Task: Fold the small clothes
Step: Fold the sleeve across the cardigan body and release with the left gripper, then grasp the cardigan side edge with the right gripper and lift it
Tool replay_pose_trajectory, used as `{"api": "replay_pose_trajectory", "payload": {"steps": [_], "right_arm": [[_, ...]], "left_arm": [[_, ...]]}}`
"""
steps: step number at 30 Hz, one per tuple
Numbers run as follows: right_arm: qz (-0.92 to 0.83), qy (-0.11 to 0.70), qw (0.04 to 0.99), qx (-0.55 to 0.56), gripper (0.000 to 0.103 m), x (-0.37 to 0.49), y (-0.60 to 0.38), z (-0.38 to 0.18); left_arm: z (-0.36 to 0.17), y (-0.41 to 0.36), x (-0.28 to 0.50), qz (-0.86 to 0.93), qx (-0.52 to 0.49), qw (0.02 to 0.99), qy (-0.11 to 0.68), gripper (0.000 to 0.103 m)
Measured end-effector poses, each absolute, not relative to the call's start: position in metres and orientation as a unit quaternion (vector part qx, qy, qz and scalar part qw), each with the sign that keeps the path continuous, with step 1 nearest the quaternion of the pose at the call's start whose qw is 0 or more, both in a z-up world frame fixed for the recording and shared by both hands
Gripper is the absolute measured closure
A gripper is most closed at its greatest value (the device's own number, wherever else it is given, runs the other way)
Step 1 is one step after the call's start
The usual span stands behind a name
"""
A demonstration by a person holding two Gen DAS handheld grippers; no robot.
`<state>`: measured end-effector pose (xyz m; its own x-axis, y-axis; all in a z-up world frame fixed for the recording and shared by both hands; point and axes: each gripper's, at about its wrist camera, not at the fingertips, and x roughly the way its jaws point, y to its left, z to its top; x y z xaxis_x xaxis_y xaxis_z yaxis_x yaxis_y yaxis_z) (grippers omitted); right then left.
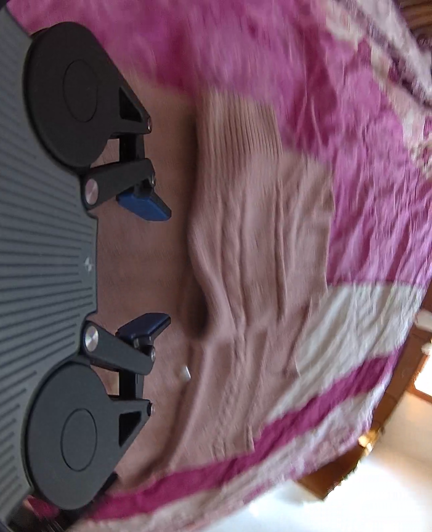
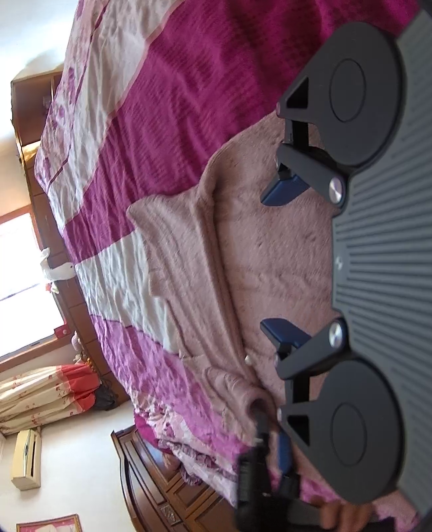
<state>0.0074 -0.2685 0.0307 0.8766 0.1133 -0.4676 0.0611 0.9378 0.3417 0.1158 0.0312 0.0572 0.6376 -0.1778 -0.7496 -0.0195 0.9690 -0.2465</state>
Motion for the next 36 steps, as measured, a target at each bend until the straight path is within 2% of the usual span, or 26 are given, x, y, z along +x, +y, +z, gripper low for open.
{"api": "replay_pose_trajectory", "payload": {"steps": [15,29,36], "right_arm": [[0.162,0.244,0.953,0.079,0.027,0.053,-0.153,0.069],[0.259,0.299,0.918,0.000,0.027,0.108,-0.044,0.053],[0.285,0.299,0.909,-0.056,0.027,0.110,-0.005,0.049]], "left_arm": [[0.067,0.122,0.071,0.075,-0.104,0.891,0.436,0.034],[0.060,0.177,0.050,0.133,-0.146,0.882,0.428,0.034],[0.053,0.184,0.048,0.130,-0.152,0.881,0.429,0.034]]}}
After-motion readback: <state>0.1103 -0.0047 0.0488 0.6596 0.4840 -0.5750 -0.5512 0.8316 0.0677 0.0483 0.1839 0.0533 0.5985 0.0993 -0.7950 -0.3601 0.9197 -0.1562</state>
